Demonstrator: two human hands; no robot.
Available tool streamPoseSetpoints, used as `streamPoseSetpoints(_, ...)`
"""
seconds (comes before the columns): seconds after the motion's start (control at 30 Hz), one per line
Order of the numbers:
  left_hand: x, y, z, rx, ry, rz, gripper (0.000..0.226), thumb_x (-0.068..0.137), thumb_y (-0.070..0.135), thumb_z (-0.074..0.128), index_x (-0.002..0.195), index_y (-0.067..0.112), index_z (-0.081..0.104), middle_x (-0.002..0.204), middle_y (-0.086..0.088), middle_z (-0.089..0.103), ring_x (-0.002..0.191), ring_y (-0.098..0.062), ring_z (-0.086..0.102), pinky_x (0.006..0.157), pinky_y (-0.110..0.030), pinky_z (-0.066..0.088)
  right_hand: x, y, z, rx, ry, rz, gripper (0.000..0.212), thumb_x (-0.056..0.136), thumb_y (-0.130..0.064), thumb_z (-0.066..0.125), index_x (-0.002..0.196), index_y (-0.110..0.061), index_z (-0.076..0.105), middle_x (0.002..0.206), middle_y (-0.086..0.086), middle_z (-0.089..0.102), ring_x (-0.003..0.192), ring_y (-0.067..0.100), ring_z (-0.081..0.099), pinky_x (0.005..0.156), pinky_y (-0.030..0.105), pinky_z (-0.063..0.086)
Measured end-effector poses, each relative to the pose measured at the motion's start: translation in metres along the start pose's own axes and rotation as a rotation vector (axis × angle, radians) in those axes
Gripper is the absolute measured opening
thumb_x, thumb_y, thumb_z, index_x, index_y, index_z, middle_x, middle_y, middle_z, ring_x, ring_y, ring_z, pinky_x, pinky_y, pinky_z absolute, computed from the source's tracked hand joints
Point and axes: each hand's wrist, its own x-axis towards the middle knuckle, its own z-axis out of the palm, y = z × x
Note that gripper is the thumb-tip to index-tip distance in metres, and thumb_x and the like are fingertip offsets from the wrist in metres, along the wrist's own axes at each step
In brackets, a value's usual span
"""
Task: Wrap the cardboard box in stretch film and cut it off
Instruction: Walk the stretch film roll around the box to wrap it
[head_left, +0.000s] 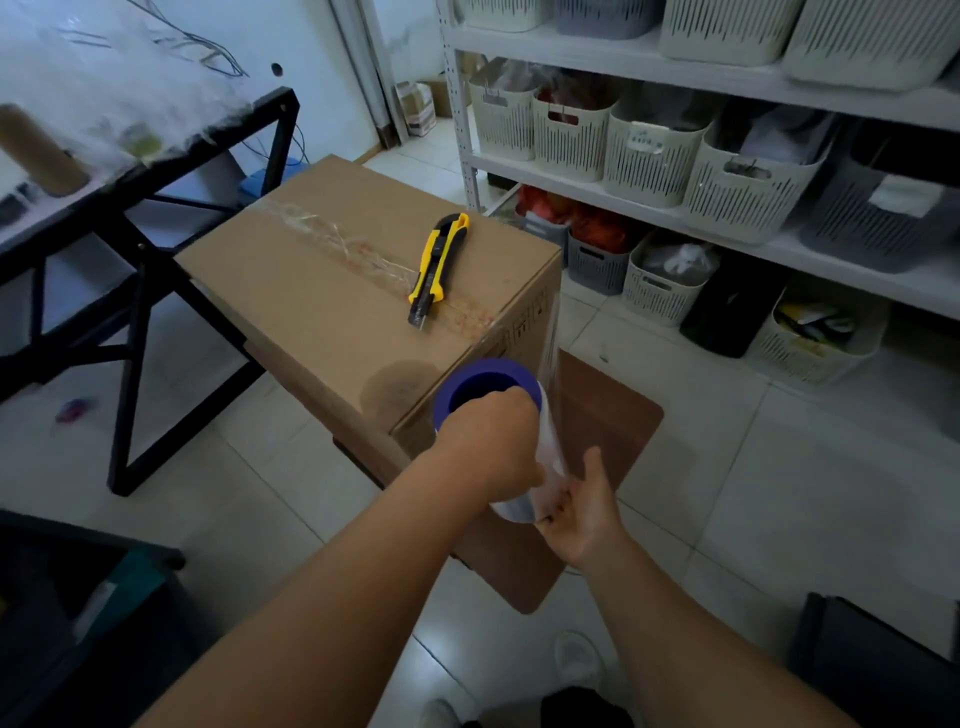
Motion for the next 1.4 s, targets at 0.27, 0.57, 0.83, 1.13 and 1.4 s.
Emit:
streamPoseSetpoints(0.27,-0.027,-0.021,0.009,0.064,0.005,0.108,0.041,0.089,0.023,0.063,0.119,0.002,0.044,0.099,-0.011,0.064,0.086,-0.025,0.064,0.071,-0.034,0.055,-0.015,0.044,0.011,0.057,0.000,-0.075,0.078,0.093,-0.069,0.025,0.135,-0.009,0.054,0.133,0.017,0.059,0.121,0.028,0.057,0.110,0.041,0.040)
streamPoseSetpoints(0.57,-0.056,-0.043,0.020,0.123,-0.009,0.166,0.044,0.089,0.021,0.062,0.123,0.001,0.042,0.100,-0.011,0.064,0.086,-0.024,0.064,0.070,-0.033,0.053,-0.019,0.088,0.011,0.074,-0.011,-0.169,0.076,0.094,-0.068,0.021,0.121,-0.009,0.062,0.091,0.011,0.073,0.081,0.018,0.069,0.071,0.030,0.052)
streamPoseSetpoints(0.83,-0.066,-0.047,0.022,0.090,0.004,0.126,0.041,0.088,0.020,0.062,0.119,0.003,0.043,0.098,-0.010,0.063,0.081,-0.023,0.061,0.066,-0.031,0.051,-0.028,0.096,0.021,0.054,0.024,-0.106,0.084,0.089,-0.074,0.024,0.135,-0.012,0.055,0.133,0.016,0.060,0.123,0.029,0.056,0.110,0.045,0.039)
streamPoseSetpoints(1.13,-0.082,-0.062,0.029,0.085,0.042,0.108,0.035,0.090,0.019,0.060,0.117,0.003,0.044,0.092,-0.009,0.061,0.071,-0.021,0.054,0.061,-0.031,0.046,-0.037,0.109,0.028,0.036,0.025,-0.110,0.074,0.093,-0.069,0.023,0.116,-0.010,0.062,0.097,0.008,0.072,0.093,0.019,0.067,0.086,0.031,0.053)
streamPoseSetpoints(1.4,-0.098,-0.093,0.036,0.059,0.025,0.101,0.039,0.090,0.023,0.061,0.117,0.002,0.044,0.096,-0.011,0.063,0.080,-0.026,0.062,0.064,-0.034,0.049,-0.039,0.144,0.041,0.071,0.061,-0.141,0.079,0.094,-0.067,0.024,0.134,-0.007,0.056,0.117,0.011,0.068,0.099,0.020,0.064,0.082,0.029,0.050)
